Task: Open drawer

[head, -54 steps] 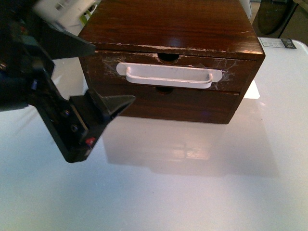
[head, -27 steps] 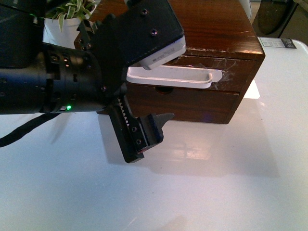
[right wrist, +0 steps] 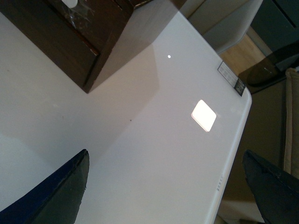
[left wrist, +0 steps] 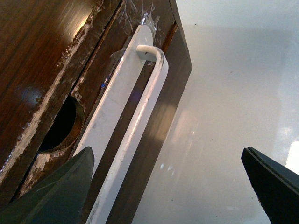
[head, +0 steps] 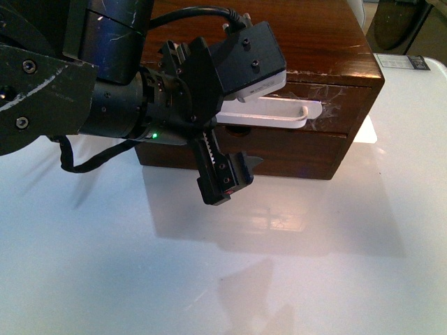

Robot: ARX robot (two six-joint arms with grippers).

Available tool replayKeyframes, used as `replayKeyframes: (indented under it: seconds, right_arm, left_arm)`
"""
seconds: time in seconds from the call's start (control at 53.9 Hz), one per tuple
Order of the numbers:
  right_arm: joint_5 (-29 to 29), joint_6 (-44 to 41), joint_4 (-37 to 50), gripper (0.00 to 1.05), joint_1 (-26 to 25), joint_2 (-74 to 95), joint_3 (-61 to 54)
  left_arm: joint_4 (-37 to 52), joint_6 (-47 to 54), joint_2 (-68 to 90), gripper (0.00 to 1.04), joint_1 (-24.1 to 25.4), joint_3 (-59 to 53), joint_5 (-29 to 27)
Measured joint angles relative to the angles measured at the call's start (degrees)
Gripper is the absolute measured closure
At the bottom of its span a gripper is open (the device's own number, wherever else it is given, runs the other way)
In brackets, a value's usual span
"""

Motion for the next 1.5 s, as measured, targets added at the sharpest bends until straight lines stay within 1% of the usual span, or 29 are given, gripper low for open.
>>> replayKeyframes:
  seconds: [0.316,0.761,1.114,1.318,1.504]
  right_arm:
    - [0.26,0.04,1.46,0.09,3.26,2.4,0.15]
    - [0.37,0.02,1.73,0.09,4.66,3.52,0.15]
    - [-0.09,-0.83,1.29,0.09,6.21,4.11,0.42]
    - [-0.5,-3.37,0.26,0.09,8.33,5.55,1.29]
    - [-0.55,-7.06,0.46,0.09,12.5,10.73,3.58]
  left_arm:
    - [-1.86,-0.33,3.04,0.08,1.31,2.84,0.13]
    - [-6.51,1.75,4.98,0.08,3.02,5.68,-0.07]
    - [-8.46,3.63,6.14,0.08,4.42,7.69,-0.13]
    - [-8.94,4.76,6.23,0.08,4.85,7.89,0.11]
    - [-9.31,5.35,6.23,0.08,4.96,8.0,0.09]
